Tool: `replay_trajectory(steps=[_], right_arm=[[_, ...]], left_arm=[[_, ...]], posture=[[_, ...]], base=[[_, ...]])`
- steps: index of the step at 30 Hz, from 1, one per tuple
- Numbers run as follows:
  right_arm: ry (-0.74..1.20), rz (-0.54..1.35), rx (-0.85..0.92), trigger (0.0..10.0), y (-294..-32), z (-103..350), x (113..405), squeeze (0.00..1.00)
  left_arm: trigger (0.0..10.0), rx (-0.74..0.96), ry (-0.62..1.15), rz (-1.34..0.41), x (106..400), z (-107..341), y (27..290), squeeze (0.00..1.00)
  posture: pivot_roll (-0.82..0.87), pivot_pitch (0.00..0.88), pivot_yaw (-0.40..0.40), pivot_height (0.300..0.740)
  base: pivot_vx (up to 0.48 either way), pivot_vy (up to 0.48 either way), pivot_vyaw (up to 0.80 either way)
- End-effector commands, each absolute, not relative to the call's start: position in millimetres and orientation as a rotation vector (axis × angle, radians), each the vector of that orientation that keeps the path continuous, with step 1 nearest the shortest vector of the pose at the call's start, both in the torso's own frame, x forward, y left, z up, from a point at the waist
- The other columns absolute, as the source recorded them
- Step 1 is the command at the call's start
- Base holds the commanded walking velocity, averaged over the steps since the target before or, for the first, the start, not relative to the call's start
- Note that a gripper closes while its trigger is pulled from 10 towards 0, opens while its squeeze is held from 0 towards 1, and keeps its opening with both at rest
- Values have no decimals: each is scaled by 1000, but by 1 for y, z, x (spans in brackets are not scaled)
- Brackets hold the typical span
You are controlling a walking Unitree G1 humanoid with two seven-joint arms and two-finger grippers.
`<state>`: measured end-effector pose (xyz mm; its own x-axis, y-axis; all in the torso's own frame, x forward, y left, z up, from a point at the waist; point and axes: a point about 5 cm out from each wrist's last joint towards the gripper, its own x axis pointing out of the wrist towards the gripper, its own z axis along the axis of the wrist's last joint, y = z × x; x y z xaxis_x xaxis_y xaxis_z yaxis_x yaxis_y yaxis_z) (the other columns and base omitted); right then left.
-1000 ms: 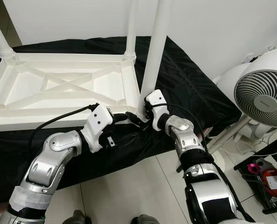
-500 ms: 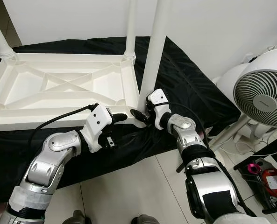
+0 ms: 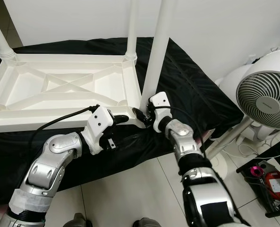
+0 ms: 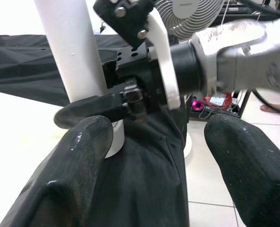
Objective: Building children table
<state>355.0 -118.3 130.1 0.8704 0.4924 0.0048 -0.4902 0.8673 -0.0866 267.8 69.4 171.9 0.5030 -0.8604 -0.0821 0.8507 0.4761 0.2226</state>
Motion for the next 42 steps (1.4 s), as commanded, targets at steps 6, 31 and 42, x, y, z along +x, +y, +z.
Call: replay_trajectory(steps=[6,31,42], right_arm=[[35,309,26,10000,-87,117,340,0],[-62,511,63,10000,-90,133,307,1000],[-20,707,-85,10000,-153,136,317,0]], left_arm=[[10000,255,-43,-947,271,170,73,0],[10000,249,-30,-960,266,165,71,0],[10000,233,-11,-962,263,163,73,0]], posture=[[-28,26,-56,740],[-32,21,-62,740],[-39,32,-55,740]], base=[[0,0,0],[0,0,0],[0,0,0]])
